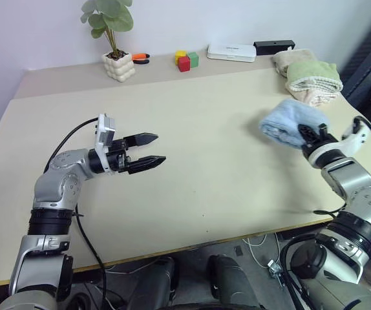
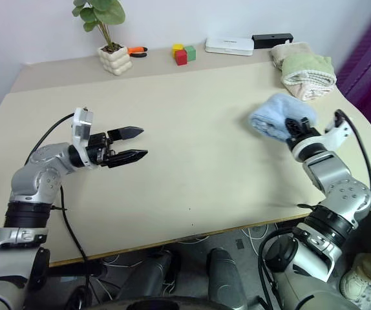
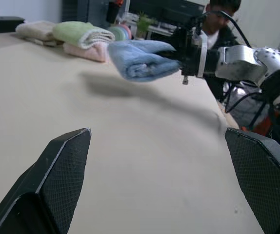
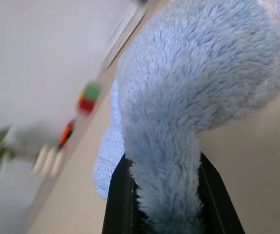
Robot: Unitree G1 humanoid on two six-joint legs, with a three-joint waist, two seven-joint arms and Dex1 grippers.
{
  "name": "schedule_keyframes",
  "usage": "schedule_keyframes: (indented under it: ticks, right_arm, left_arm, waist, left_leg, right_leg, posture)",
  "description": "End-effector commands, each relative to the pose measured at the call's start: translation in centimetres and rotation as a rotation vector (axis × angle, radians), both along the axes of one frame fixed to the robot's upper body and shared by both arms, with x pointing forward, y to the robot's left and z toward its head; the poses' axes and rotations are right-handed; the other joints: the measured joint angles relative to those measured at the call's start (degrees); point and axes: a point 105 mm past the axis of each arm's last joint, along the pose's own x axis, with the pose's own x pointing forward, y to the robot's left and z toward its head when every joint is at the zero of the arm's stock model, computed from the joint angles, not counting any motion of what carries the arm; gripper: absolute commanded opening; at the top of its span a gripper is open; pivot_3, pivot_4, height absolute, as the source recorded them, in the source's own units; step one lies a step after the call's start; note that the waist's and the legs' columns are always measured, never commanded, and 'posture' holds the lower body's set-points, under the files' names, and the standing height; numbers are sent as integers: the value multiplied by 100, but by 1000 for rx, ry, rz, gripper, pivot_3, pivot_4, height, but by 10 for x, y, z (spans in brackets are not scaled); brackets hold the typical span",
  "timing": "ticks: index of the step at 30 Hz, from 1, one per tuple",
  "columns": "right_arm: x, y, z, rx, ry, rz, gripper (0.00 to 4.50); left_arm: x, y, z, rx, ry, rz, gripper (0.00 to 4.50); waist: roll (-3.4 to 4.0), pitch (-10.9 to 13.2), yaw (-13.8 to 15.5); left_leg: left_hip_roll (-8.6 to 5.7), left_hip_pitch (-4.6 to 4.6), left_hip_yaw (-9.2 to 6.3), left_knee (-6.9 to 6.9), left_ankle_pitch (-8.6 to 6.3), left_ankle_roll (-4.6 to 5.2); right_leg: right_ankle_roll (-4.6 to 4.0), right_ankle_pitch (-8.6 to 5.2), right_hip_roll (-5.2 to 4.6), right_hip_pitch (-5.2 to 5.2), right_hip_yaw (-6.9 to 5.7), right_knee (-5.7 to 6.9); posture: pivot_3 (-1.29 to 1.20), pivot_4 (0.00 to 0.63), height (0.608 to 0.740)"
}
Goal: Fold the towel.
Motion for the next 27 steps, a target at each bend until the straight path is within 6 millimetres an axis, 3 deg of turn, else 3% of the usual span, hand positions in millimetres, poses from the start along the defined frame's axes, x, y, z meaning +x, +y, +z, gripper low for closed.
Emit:
schedule_keyframes:
  ticks: [1,4,7,15,16,18,23,27]
  right_arm:
    - [-11,-18,13,-35,-9,-130,62]
    - [-12,-11,0,-55,45,-138,62]
    - [-18,-20,-15,-90,109,-212,62]
    - [-16,-27,-20,-133,142,-218,62]
    - [-16,-26,-21,-119,141,-212,854]
    - [-17,-24,-22,-112,143,-223,1635]
    - [-20,-35,-16,-114,136,-263,4301]
    - [-31,-59,-20,-206,213,-339,4460]
  left_arm:
    - [-6,-2,6,19,-34,-76,4500]
    - [-3,-3,3,37,-36,-71,4500]
    - [2,-3,1,52,-56,-52,4500]
    - [4,-15,-1,62,-113,-48,4500]
    - [5,-17,-1,60,-113,-46,4500]
    - [9,-16,-3,53,-99,-30,4500]
    - [12,-19,-4,35,-104,-24,4500]
    - [10,-27,-4,10,-103,-32,4500]
  waist:
    - [1,0,15]
    - [0,0,26]
    - [1,0,35]
    - [5,2,41]
    - [5,2,41]
    - [5,2,41]
    - [5,2,39]
    - [5,2,68]
  left_leg:
    - [0,0,0,-2,0,0]
    - [0,0,0,0,1,1]
    - [0,1,-1,4,1,1]
    - [-1,0,1,5,1,1]
    - [-1,0,1,5,1,1]
    - [-1,0,1,5,1,2]
    - [-1,0,1,5,1,2]
    - [-2,0,1,9,1,2]
  right_leg:
    - [0,0,0,0,0,0]
    - [0,-1,0,0,0,0]
    - [-1,-1,0,2,-1,2]
    - [-1,-1,-1,3,-1,1]
    - [-1,-1,-1,4,0,0]
    - [0,-1,-1,4,0,0]
    - [0,-1,0,4,0,0]
    - [0,0,-1,6,-1,0]
  posture:
    - [0,150,740]
    - [0,150,740]
    - [0,150,740]
    - [0,150,740]
    - [0,150,740]
    - [0,150,740]
    - [0,150,740]
    - [0,150,740]
